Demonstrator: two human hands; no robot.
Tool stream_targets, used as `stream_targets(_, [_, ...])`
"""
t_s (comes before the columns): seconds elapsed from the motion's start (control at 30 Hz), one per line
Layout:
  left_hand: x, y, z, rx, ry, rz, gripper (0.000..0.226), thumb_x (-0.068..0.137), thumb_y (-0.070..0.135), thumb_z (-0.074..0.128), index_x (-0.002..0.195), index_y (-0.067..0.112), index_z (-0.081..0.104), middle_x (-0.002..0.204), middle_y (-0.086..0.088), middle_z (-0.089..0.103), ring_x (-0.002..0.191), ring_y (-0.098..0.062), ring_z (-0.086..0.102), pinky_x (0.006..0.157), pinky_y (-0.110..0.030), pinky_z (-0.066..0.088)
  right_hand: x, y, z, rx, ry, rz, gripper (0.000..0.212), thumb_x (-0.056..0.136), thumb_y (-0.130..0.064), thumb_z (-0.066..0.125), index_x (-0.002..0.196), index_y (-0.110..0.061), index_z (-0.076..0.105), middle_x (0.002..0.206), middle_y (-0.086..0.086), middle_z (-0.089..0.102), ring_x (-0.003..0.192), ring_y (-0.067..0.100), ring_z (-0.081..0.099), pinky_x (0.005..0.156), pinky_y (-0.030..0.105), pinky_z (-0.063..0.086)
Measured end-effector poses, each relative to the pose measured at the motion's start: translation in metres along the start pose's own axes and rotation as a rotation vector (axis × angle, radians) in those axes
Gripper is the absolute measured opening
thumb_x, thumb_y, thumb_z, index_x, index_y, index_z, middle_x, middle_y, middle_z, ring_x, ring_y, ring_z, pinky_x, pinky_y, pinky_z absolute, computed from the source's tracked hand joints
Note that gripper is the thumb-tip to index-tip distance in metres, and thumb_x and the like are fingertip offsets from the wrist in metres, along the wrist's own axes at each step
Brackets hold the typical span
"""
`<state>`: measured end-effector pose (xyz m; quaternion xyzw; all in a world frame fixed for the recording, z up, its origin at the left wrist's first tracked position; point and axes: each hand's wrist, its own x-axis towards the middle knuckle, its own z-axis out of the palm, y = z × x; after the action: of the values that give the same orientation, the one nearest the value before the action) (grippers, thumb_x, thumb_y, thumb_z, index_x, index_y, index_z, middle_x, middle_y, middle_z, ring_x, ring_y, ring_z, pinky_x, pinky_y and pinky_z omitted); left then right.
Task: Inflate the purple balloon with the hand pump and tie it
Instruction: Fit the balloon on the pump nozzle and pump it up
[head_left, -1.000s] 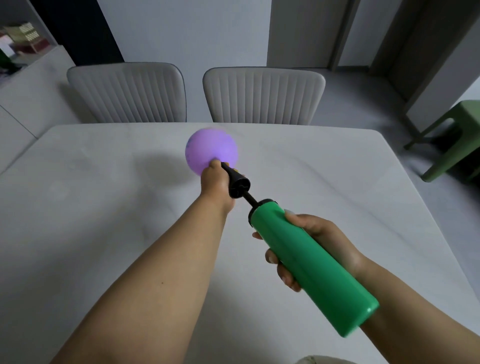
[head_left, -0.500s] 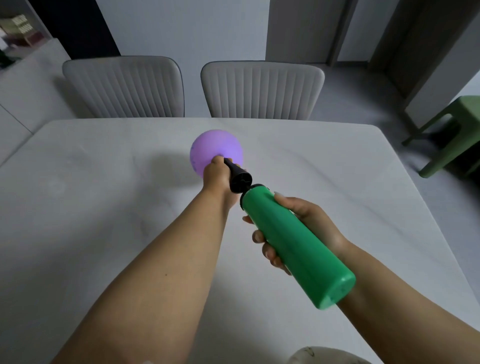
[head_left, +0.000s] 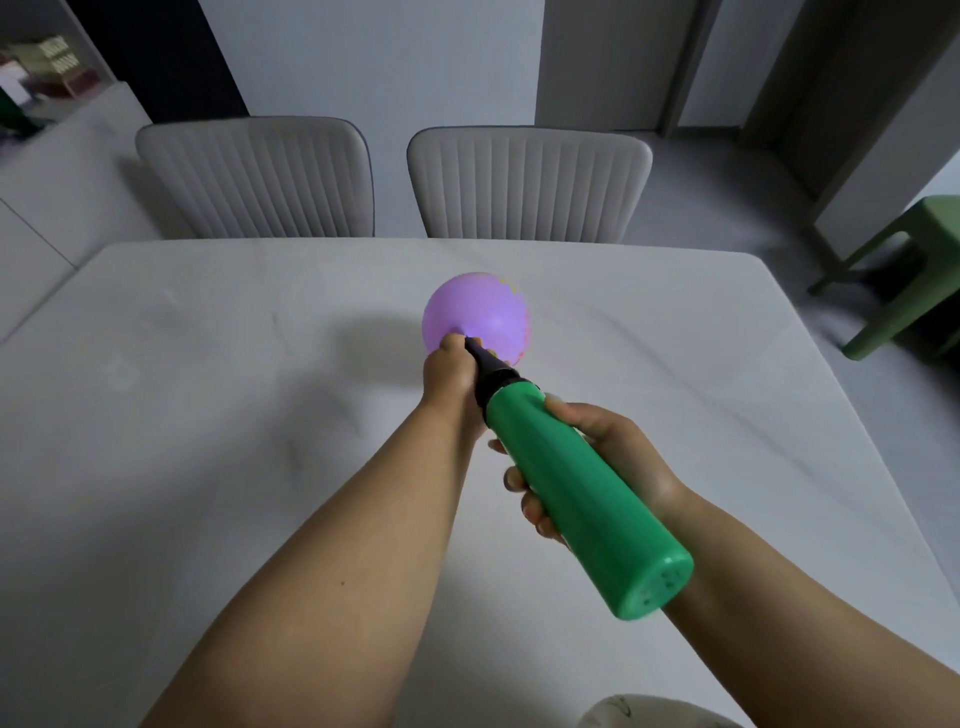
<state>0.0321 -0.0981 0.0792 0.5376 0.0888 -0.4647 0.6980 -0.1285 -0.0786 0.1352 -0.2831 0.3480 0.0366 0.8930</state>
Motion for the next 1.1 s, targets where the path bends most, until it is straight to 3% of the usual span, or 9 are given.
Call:
stream_targets(0.13, [-0.006,0.003,-0.004,-0.087,-0.076,-0.029,0.033,0.094,0.013,0.031,0.061,0.015,0.031,0.054,-0.001,0.027,0.032,-0.015,0.03,0.056,-0.024,0.036,-0.024,0.019,-0.005,-0.032,-0.039,-0.019,0.047,0.074,-0.038,0.053,0.103,-0.002,0.061,0.069,0.018,0.06,0.044,0.03,0.06,0.043,0.028,0.05])
stream_targets(0.23, [-0.014,-0.004,0.0,-0.129,-0.157,-0.073,0.035,0.098,0.02,0.034,0.064,0.014,0.035,0.06,-0.002,0.028,0.046,-0.016,0.033,0.062,-0.03,0.046,-0.021,0.015,-0.003,-0.037,-0.015,-0.021,0.045,0.075,-0.037,0.052,0.101,-0.001,0.061,0.067,0.018,0.06,0.043,0.03,0.06,0.042,0.027,0.049])
stream_targets(0.37, [-0.02,-0.009,0.002,-0.224,-0.263,-0.172,0.036,0.102,0.032,0.036,0.074,0.011,0.046,0.067,-0.003,0.044,0.051,-0.016,0.057,0.067,-0.039,0.051,-0.003,-0.003,-0.001,-0.017,0.055,-0.055,0.048,0.075,-0.04,0.052,0.101,0.0,0.059,0.067,0.017,0.061,0.044,0.03,0.06,0.044,0.026,0.05])
stream_targets(0.53, [-0.018,-0.004,0.0,-0.315,-0.27,-0.235,0.041,0.104,0.026,0.032,0.068,0.01,0.044,0.044,-0.002,0.053,0.054,-0.014,0.052,0.058,-0.026,0.047,0.001,0.003,-0.002,0.046,0.031,-0.046,0.05,0.076,-0.041,0.053,0.103,0.0,0.059,0.069,0.016,0.061,0.045,0.029,0.061,0.045,0.026,0.051])
stream_targets(0.63, [-0.013,-0.003,-0.002,-0.383,-0.236,-0.233,0.038,0.102,0.021,0.033,0.067,0.01,0.044,0.042,-0.001,0.051,0.038,-0.013,0.051,0.044,-0.012,0.047,-0.012,0.014,-0.003,0.058,0.007,-0.035,0.048,0.073,-0.041,0.054,0.101,-0.003,0.061,0.069,0.015,0.061,0.045,0.028,0.06,0.045,0.027,0.051])
stream_targets(0.73, [-0.008,0.005,-0.008,-0.413,-0.203,-0.191,0.04,0.103,0.018,0.031,0.067,0.008,0.045,0.041,-0.003,0.051,0.032,-0.014,0.05,0.043,-0.013,0.046,-0.023,0.021,-0.003,0.049,-0.046,-0.003,0.047,0.073,-0.041,0.054,0.1,-0.004,0.061,0.069,0.015,0.061,0.045,0.028,0.061,0.044,0.026,0.051])
stream_targets(0.9, [-0.017,-0.001,0.001,-0.344,-0.25,-0.163,0.042,0.103,0.023,0.03,0.064,0.011,0.04,0.038,0.001,0.047,0.049,-0.013,0.047,0.059,-0.023,0.042,-0.008,0.004,0.004,0.062,0.004,-0.016,0.045,0.08,-0.04,0.049,0.098,0.0,0.06,0.067,0.016,0.061,0.044,0.028,0.061,0.044,0.026,0.052])
stream_targets(1.0, [-0.022,-0.002,0.002,-0.283,-0.273,-0.149,0.044,0.104,0.024,0.027,0.065,0.01,0.041,0.038,0.0,0.048,0.033,-0.013,0.052,0.055,-0.023,0.043,0.001,-0.003,0.009,0.09,0.011,-0.049,0.046,0.084,-0.04,0.047,0.1,0.002,0.059,0.067,0.017,0.06,0.043,0.028,0.06,0.044,0.025,0.052])
stream_targets(1.1, [-0.019,0.009,0.002,-0.292,-0.263,-0.15,0.04,0.103,0.022,0.03,0.067,0.01,0.042,0.04,0.0,0.05,0.038,-0.012,0.05,0.047,-0.017,0.044,-0.004,0.001,0.01,0.105,-0.007,-0.054,0.047,0.083,-0.041,0.048,0.101,0.0,0.059,0.067,0.015,0.06,0.044,0.027,0.06,0.045,0.024,0.052])
